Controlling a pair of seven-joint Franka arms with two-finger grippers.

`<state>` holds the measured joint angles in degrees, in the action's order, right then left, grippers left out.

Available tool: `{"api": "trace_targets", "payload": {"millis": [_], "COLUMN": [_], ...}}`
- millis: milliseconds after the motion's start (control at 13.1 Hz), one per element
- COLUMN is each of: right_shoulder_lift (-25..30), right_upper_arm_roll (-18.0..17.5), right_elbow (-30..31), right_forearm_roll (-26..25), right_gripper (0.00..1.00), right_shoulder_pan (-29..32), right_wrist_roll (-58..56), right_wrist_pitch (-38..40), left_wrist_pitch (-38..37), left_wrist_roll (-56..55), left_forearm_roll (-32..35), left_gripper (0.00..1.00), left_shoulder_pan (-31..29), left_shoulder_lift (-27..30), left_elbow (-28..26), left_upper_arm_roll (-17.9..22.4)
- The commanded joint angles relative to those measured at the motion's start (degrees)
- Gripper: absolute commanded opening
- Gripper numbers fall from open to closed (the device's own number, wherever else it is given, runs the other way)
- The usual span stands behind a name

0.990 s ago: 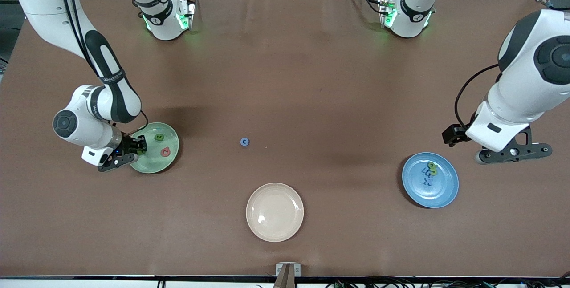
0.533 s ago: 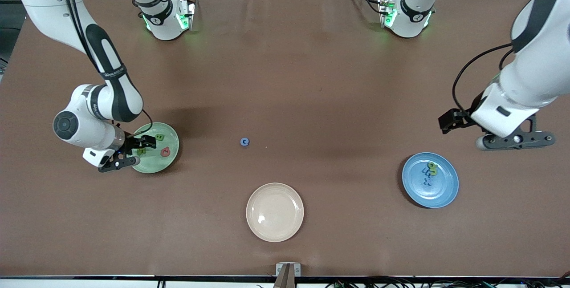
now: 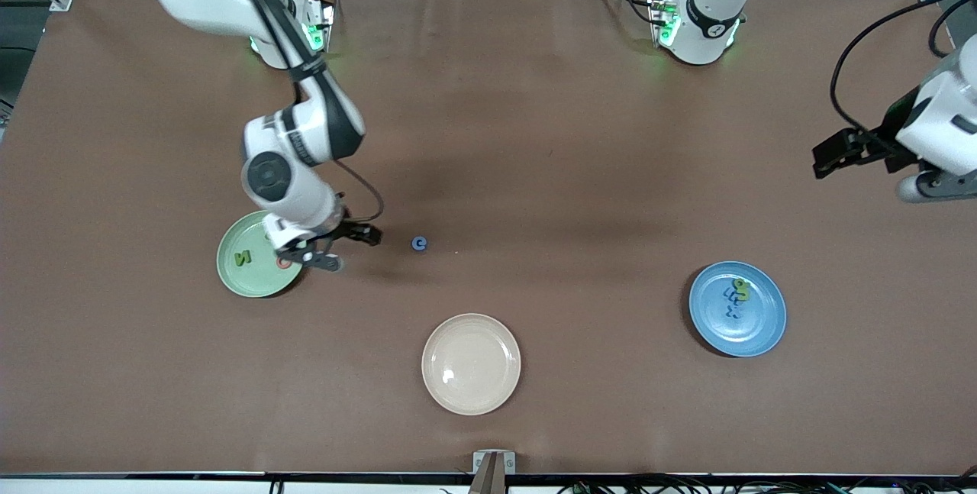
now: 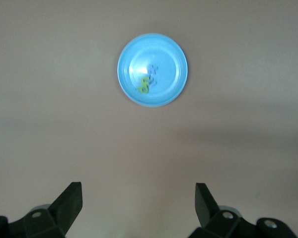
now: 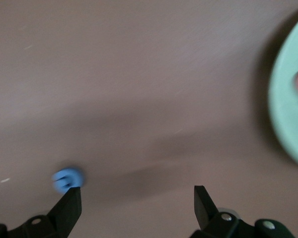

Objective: Sort upper and lower case letters into plates
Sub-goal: 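Grasp the blue C with the right gripper while the left withdraws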

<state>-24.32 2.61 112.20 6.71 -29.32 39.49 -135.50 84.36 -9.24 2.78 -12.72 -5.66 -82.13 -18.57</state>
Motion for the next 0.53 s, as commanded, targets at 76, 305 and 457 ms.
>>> {"api": "trace_targets", "payload": {"millis": [76, 305, 457], "right_shoulder_lift": [-6.4, -10.0, -11.2], "right_upper_arm_roll": [0.8, 0.8, 0.8], "right_elbow": [-6.2, -6.9, -7.0], "right_forearm_roll": [-0.6, -0.5, -0.4], "right_gripper": [1.00, 0.96, 0.89], "right_shoulder_pan": [-6.0, -7.9, -8.3], "right_wrist_roll": [14.5, 18.0, 18.0], "right_wrist_pitch": [-1.0, -6.1, -7.3], "left_wrist_pitch": [-0.4, 0.4, 1.5], "left_wrist_roll": [4.1, 3.3, 3.4], "left_forearm_roll": [-3.1, -2.8, -2.6], "left_gripper": [1.00, 1.00, 1.00], "left_shoulder_pan": [8.5, 10.3, 10.3], "left_shoulder_lift": [9.1, 12.3, 11.6], "left_elbow": [-9.2, -12.6, -12.5], "left_upper_arm_roll": [10.1, 10.0, 9.8]}}
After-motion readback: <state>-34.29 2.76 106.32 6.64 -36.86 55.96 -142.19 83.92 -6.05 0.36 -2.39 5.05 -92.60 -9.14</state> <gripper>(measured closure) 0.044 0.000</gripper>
